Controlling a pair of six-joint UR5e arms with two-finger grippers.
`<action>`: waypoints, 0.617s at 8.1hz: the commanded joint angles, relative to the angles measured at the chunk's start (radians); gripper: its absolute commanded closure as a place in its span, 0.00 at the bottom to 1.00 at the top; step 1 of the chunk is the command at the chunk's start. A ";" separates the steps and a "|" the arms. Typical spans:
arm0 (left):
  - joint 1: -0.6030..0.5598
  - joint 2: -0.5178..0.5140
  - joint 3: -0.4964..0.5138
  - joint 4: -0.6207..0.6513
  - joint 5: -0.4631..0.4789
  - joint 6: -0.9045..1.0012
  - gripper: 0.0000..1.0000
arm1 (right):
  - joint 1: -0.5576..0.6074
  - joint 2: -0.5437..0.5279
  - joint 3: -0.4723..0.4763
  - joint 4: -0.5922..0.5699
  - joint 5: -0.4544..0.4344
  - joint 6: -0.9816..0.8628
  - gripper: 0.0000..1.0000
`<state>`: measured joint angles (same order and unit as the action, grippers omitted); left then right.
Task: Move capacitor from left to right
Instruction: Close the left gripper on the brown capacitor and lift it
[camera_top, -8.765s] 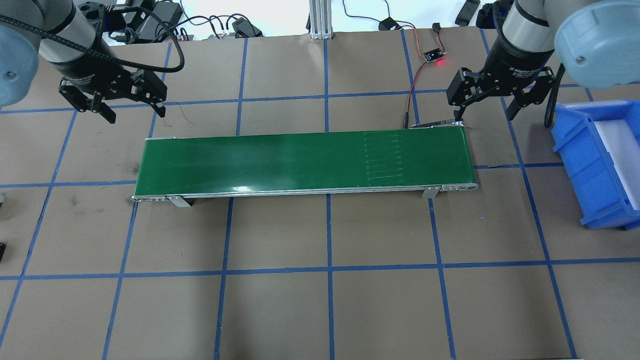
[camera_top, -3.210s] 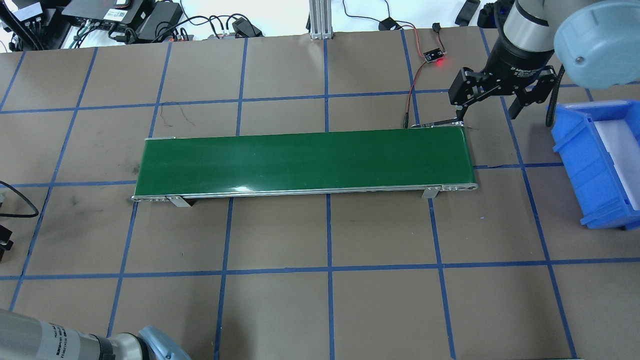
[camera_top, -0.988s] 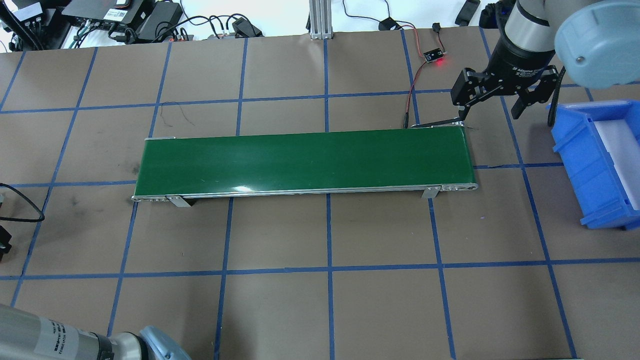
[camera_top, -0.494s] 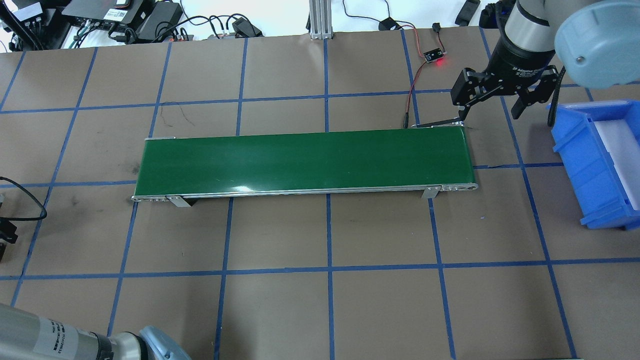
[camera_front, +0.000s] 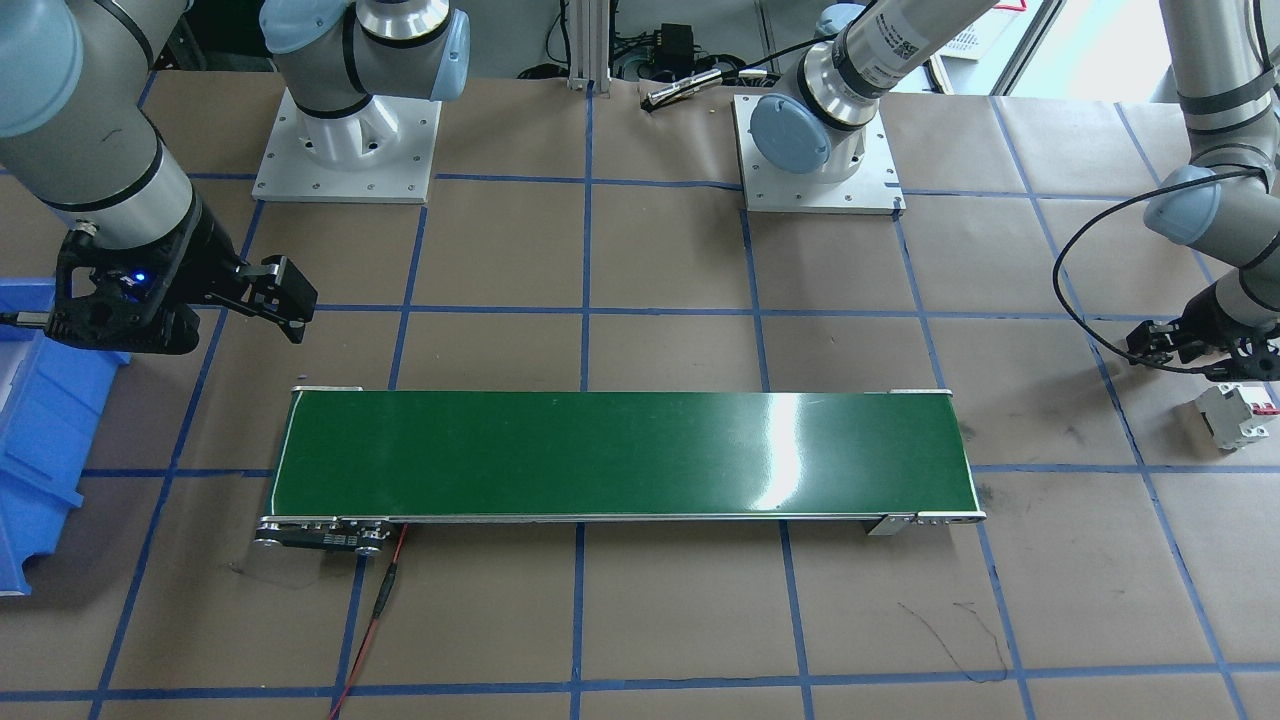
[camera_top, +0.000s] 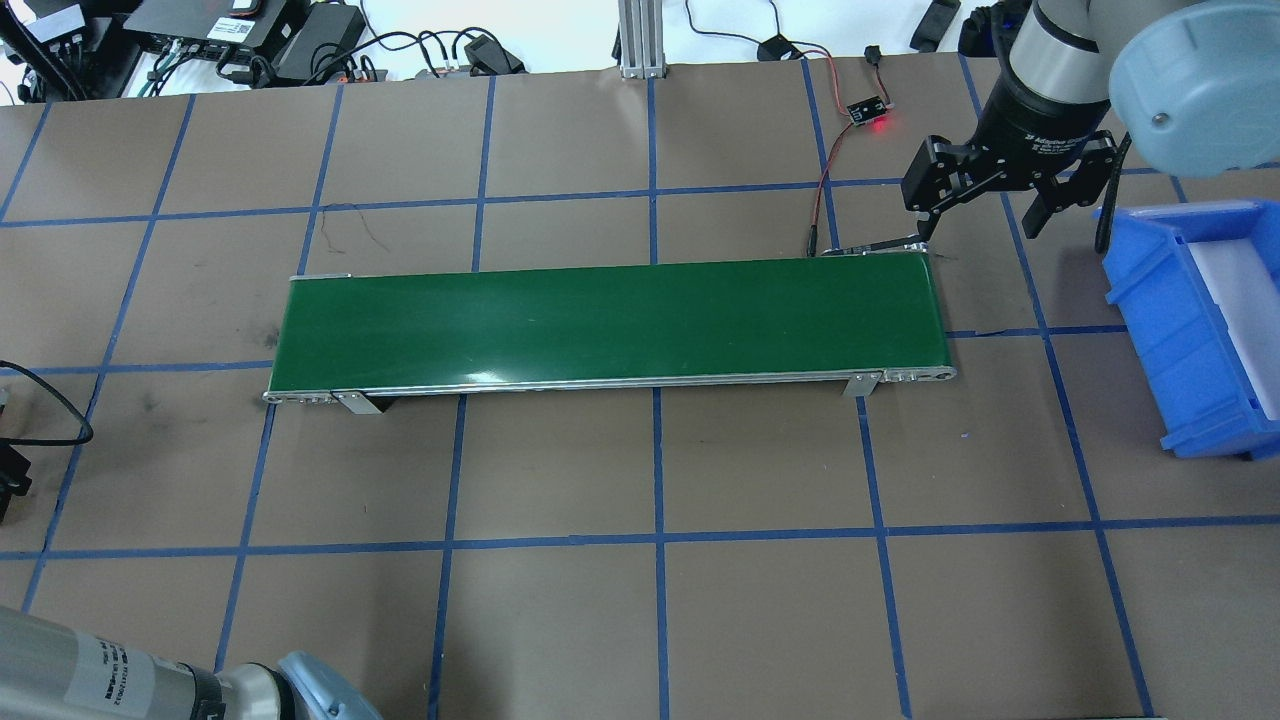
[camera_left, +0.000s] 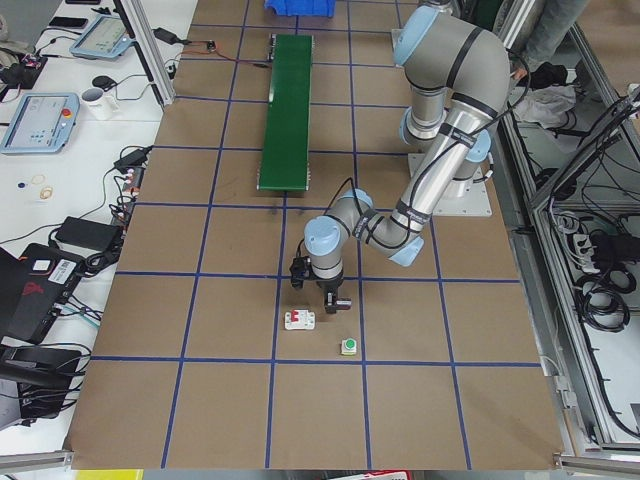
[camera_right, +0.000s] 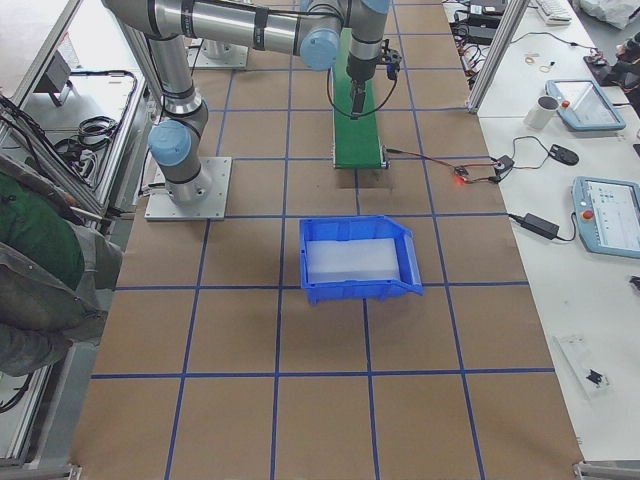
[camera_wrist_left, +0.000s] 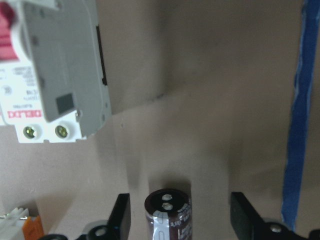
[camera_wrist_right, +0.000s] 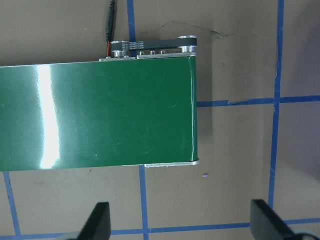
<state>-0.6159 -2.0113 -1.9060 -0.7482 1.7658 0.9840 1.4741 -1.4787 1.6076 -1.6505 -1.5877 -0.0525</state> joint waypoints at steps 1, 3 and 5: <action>0.001 -0.001 -0.001 0.000 0.030 -0.001 0.27 | 0.000 0.000 0.000 0.000 0.000 0.000 0.00; 0.001 -0.013 -0.004 0.001 0.032 -0.002 0.38 | 0.000 0.000 0.000 0.000 0.000 0.000 0.00; 0.002 -0.023 -0.004 0.003 0.067 -0.007 0.49 | 0.000 0.000 0.000 0.000 0.000 0.000 0.00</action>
<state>-0.6143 -2.0262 -1.9096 -0.7468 1.8066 0.9805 1.4741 -1.4788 1.6076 -1.6505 -1.5877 -0.0522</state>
